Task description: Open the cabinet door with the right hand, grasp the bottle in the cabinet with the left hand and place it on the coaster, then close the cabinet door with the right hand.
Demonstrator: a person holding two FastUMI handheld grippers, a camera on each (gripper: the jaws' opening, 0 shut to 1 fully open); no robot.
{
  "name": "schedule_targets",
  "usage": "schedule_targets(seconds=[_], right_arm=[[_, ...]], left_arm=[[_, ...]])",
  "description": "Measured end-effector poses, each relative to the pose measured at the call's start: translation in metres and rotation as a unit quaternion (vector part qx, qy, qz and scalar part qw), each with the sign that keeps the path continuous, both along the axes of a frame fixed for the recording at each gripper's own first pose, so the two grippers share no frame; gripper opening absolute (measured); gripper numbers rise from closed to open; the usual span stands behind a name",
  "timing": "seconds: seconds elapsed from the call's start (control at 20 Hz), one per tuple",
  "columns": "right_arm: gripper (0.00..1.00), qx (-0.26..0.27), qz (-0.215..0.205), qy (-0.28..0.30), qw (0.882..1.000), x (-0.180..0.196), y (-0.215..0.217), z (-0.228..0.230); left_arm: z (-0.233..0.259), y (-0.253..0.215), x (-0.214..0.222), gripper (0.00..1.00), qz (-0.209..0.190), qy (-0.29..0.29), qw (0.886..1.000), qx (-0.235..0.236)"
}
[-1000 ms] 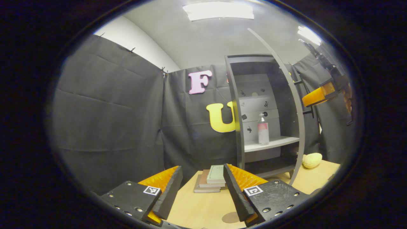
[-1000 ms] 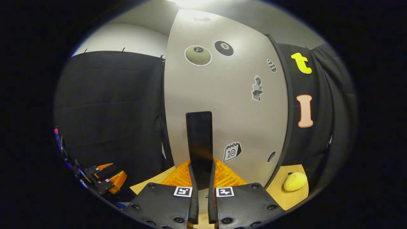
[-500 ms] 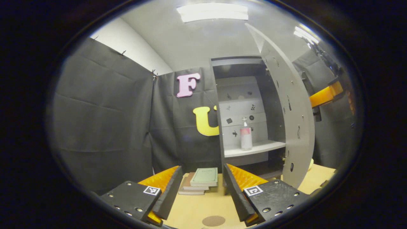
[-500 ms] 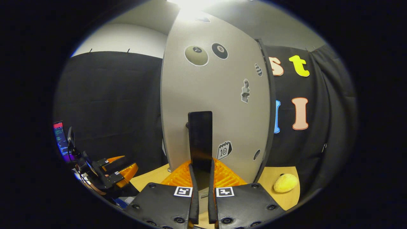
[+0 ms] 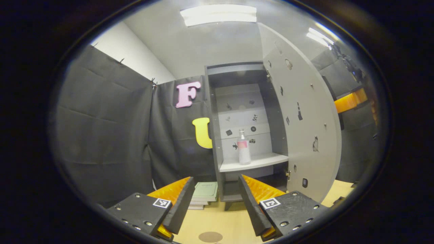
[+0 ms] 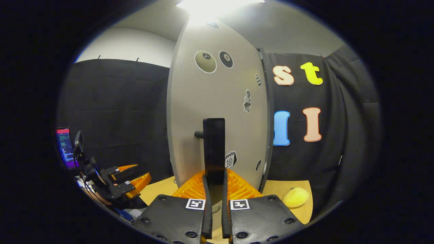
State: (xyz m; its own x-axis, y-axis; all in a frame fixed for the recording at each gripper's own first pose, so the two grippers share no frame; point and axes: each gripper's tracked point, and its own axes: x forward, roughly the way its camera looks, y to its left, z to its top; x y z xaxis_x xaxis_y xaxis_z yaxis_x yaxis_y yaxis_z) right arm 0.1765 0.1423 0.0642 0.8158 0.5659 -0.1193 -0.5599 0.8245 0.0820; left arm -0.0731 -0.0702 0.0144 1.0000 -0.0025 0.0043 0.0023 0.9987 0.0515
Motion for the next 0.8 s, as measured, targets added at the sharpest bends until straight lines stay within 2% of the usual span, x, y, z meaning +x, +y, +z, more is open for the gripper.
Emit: schedule_targets(seconds=[0.05, 0.15, 0.2, 0.45, 0.6, 0.7, 0.8], right_arm=[[0.13, 0.001, -0.005, -0.002, 1.0, -0.001, -0.005, 0.001], [0.13, 0.002, -0.017, -0.003, 1.0, -0.002, -0.017, 0.001], [0.12, 0.0, -0.022, -0.004, 1.0, -0.001, -0.019, 0.001], [0.12, -0.001, -0.07, -0.01, 0.997, -0.002, -0.05, 0.003], [0.1, 0.035, -0.047, 0.012, 0.998, -0.005, -0.041, 0.002], [0.16, 0.024, -0.048, 0.008, 0.999, -0.009, -0.049, 0.0], [0.16, 0.028, -0.04, 0.001, 0.999, -0.018, -0.054, 0.004]], left_arm=[[0.001, -0.006, 0.0, 0.77, -0.001, -0.001, 1.0, 0.001], [0.001, -0.022, 0.002, 0.8, -0.004, 0.001, 1.0, 0.0], [0.0, -0.029, 0.003, 0.77, -0.005, 0.003, 1.0, -0.002], [0.002, -0.057, 0.008, 0.77, -0.004, 0.006, 1.0, -0.002], [0.002, -0.063, 0.014, 0.77, 0.002, 0.013, 1.0, -0.002], [0.005, -0.063, 0.023, 0.77, 0.002, 0.016, 1.0, -0.01], [0.012, -0.064, 0.03, 0.77, -0.003, 0.014, 1.0, -0.013]])
